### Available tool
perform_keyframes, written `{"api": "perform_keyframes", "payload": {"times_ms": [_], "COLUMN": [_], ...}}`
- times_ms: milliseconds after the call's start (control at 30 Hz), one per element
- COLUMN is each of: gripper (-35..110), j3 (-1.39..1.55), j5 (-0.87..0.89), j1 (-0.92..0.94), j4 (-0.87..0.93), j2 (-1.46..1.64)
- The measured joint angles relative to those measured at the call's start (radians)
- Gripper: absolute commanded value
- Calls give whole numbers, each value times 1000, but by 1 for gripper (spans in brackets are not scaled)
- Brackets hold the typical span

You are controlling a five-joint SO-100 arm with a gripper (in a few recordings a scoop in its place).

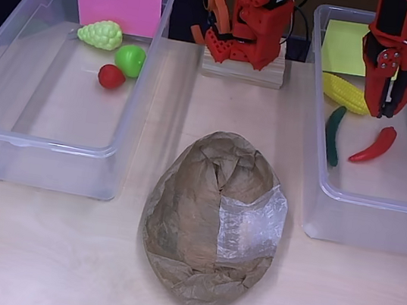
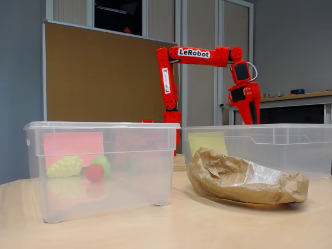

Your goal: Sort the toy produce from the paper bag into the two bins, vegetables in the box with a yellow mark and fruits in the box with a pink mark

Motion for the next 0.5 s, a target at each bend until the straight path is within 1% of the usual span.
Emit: {"api": "perform_keyframes", "payload": {"times_ms": [100, 200, 400, 500], "gripper": [0, 1, 0, 0], "j3": [-83, -117, -109, -52], "j5": [-192, -414, -956, -1189], "j1": [71, 156, 333, 408], "j4": [41, 12, -158, -270], "j2": [-28, -26, 6, 64]}}
